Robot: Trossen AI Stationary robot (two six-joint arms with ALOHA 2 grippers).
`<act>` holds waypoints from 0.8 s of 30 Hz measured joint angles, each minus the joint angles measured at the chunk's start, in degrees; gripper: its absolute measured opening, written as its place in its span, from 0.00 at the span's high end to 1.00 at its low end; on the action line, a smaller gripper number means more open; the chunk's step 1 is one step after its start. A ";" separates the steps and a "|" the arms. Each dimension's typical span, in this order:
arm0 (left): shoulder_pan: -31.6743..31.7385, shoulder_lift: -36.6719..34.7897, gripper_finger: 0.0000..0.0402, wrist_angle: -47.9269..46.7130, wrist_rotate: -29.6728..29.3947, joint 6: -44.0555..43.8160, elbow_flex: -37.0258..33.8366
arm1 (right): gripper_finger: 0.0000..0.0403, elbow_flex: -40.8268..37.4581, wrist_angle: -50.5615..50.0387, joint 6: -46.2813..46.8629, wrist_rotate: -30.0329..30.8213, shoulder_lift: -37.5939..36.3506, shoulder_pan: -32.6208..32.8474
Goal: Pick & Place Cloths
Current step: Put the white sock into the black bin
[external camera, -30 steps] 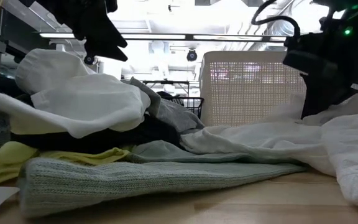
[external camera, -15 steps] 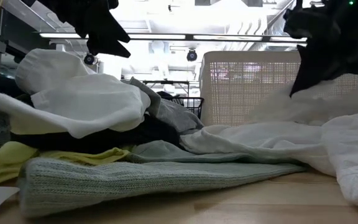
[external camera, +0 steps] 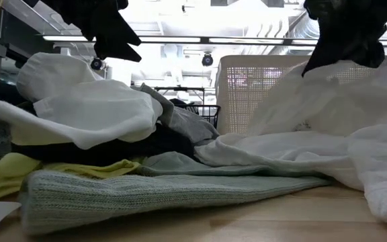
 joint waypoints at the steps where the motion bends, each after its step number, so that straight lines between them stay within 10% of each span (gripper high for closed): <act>1: 0.00 0.00 0.30 0.00 0.09 0.00 0.00 | 0.99 0.00 -0.08 -0.45 -0.40 -0.42 0.00; 24: 0.00 0.00 0.30 0.00 0.60 0.02 0.00 | 0.90 0.00 -0.50 -3.32 -8.04 -6.89 2.95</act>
